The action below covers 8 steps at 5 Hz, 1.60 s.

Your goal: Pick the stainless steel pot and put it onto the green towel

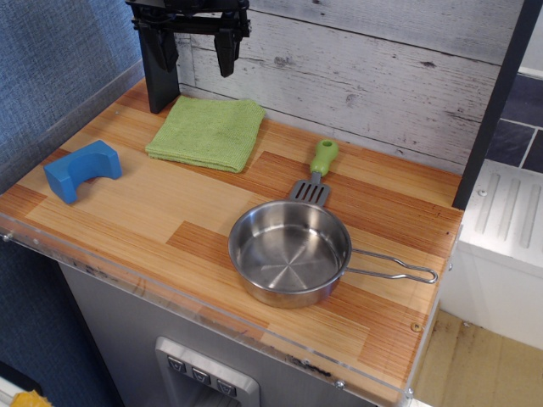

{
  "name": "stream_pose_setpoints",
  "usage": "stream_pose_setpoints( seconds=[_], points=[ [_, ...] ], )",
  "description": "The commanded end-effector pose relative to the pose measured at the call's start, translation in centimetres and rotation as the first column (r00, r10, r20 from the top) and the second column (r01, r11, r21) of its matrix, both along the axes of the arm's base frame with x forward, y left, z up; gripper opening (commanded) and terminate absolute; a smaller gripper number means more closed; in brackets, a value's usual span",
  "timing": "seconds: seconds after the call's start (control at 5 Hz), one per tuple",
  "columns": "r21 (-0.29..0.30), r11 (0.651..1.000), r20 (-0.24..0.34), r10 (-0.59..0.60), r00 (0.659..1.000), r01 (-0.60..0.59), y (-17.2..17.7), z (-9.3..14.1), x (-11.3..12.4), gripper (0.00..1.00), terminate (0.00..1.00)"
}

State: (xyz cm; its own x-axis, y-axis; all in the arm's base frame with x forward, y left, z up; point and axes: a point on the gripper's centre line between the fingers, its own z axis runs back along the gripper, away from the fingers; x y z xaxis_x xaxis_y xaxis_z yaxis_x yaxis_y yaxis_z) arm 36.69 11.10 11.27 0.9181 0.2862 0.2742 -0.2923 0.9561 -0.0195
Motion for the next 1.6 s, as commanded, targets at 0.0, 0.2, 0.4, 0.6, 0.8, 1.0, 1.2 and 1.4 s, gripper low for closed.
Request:
stream_pose_setpoints(
  seconds=[0.0,0.2,0.4,0.6,0.8,1.0,1.2,1.4],
  points=[
    [0.0,1.0,0.0,0.0,1.0,0.0,0.0,0.0,0.0,1.0,0.0],
    [0.049,0.998,-0.008,-0.033,0.999,0.033,-2.1,-0.6,-2.0,1.0,0.0],
    [0.021,0.996,-0.002,-0.082,0.997,0.082,-4.0,-1.4,-3.4,1.0,0.0],
    [0.041,0.98,-0.002,-0.196,0.981,0.196,-5.7,-1.5,-5.0,1.0,0.0],
    [0.044,0.948,-0.026,-0.313,0.949,0.314,-7.3,-2.4,-6.3,1.0,0.0],
    [0.042,0.917,-0.04,-0.394,0.918,0.396,-9.0,-2.9,-7.2,1.0,0.0],
    [0.038,0.893,-0.068,-0.446,0.892,0.449,-9.8,-3.7,-7.9,1.0,0.0],
    [0.028,0.879,-0.118,-0.47,0.875,0.476,-10.1,-5.4,-8.6,1.0,0.0]
  ],
)
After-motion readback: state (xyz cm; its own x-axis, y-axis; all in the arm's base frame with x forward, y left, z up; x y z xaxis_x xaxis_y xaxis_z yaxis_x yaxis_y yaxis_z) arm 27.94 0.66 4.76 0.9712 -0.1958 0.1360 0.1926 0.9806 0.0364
